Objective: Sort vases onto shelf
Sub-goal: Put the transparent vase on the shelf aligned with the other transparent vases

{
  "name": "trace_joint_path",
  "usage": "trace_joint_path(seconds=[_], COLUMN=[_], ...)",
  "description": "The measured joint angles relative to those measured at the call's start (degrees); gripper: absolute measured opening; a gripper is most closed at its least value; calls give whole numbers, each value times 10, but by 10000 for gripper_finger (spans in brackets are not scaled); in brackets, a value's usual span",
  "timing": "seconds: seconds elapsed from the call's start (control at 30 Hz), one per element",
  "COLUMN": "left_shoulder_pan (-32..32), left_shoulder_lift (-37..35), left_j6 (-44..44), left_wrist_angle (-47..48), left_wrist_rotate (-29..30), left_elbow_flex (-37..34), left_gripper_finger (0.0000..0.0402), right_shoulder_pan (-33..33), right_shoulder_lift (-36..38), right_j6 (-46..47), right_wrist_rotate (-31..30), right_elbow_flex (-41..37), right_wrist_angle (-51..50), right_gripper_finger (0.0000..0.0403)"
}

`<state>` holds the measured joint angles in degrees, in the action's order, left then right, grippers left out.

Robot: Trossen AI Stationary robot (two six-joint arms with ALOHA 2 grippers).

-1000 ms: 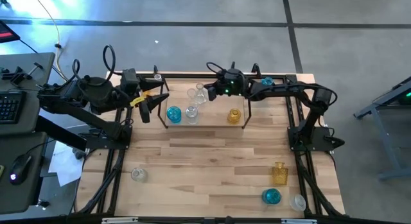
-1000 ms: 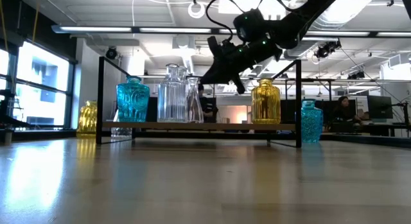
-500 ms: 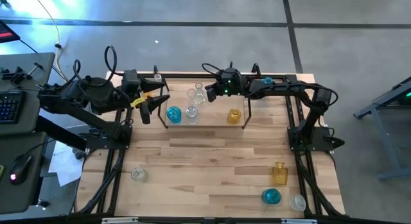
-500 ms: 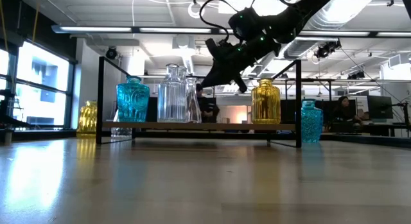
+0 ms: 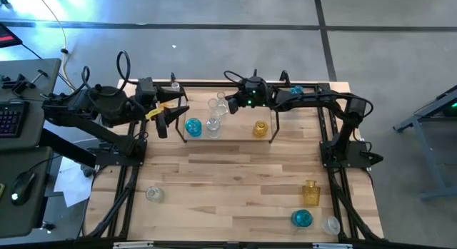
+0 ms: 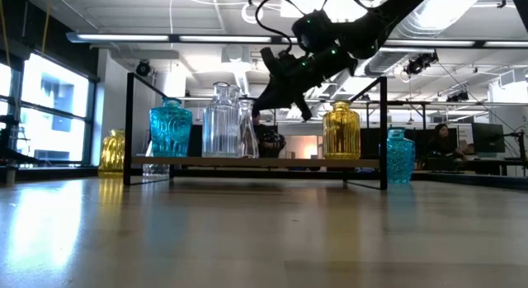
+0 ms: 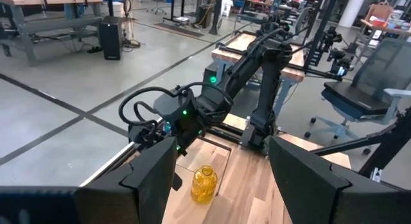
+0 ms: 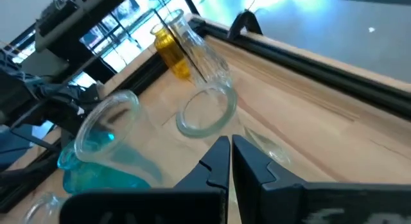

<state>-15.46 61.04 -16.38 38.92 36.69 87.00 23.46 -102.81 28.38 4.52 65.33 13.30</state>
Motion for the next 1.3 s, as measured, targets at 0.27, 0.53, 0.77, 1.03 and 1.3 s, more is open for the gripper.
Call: trace_joint_path(seconds=[0.27, 0.53, 0.77, 1.03, 1.3], left_shoulder_pan=[0, 0, 0, 0, 0], left_shoulder_lift=[0, 0, 1, 1, 1], left_j6=[0, 0, 0, 0, 0], left_wrist_angle=[0, 0, -16, -20, -28], left_wrist_rotate=[0, 0, -1, 0, 0], left_elbow_flex=[0, 0, 0, 0, 0], left_gripper_finger=[236, 236, 236, 236, 236], right_shoulder_pan=[9, 9, 9, 9, 13], right_shoulder_lift=[0, 0, 0, 0, -6], right_j6=[1, -1, -1, -12, -14], right_wrist_rotate=[3, 12, 16, 26, 19], right_elbow_flex=[0, 0, 0, 0, 0], right_wrist_angle=[13, 17, 26, 25, 9], right_gripper_finger=[0, 0, 0, 0, 0])
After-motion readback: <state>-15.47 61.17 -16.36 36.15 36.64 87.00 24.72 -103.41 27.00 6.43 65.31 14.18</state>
